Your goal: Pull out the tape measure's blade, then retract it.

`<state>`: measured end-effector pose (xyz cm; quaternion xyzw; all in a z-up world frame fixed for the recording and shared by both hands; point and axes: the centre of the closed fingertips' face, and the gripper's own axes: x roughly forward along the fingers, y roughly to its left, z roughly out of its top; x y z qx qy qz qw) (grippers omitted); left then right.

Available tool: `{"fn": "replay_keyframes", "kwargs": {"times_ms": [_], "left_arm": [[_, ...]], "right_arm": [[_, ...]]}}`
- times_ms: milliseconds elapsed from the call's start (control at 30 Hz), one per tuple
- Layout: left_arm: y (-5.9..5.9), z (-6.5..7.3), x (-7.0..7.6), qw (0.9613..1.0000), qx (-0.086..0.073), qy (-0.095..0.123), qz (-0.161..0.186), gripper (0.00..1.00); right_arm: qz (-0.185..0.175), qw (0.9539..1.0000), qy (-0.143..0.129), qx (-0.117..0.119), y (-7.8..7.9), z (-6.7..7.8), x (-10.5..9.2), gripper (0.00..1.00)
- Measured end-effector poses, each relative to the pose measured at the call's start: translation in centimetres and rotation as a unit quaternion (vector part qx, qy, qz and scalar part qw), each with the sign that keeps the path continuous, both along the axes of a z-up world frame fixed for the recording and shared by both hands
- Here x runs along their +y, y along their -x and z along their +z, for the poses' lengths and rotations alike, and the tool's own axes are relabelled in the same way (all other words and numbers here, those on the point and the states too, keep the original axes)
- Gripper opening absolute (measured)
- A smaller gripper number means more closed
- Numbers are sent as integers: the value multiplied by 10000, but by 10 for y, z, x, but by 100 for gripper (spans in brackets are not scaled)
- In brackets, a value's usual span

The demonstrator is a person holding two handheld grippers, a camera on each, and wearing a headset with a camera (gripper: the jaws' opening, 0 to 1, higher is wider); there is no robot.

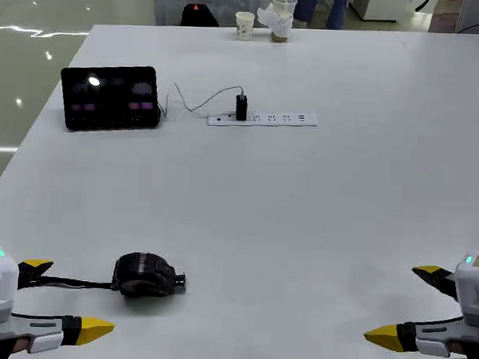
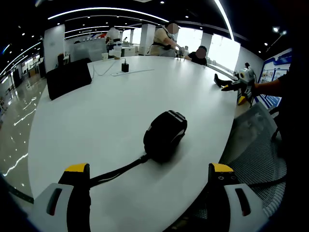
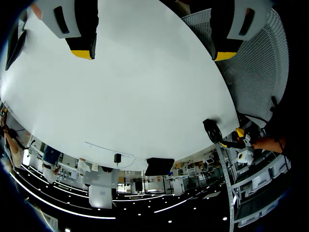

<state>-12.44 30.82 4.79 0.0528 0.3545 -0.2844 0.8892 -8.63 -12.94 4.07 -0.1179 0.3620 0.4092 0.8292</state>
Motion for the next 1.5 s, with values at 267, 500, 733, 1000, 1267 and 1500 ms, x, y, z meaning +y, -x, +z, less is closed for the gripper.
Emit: {"fn": "replay_keyframes", "kwargs": {"times_ms": [267, 500, 733, 1000, 1267, 1500], "left_arm": [[0, -2, 2, 10000, 31, -20, -27, 99], [-1, -4, 0, 9999, 53, -89, -137, 99], [-5, -4, 2, 9993, 2, -275, -266, 99], [-7, -6, 0, 9975, 117, -465, -519, 99], [-11, -9, -9, 9926, 189, -685, -982, 99], [-13, -12, -20, 9846, 325, -890, -1468, 99]], "right_arm": [[20, 10000, 22, -16, 2, 2, 3, 99], [42, 10000, 11, 0, 3, 3, 5, 99], [210, 9994, -104, -259, -5, 6, 11, 99], [397, 9991, -147, -67, -5, -4, 27, 99], [693, 9968, -306, -244, -14, -4, 54, 99], [973, 9945, -293, -241, -19, -4, 79, 99]]}}
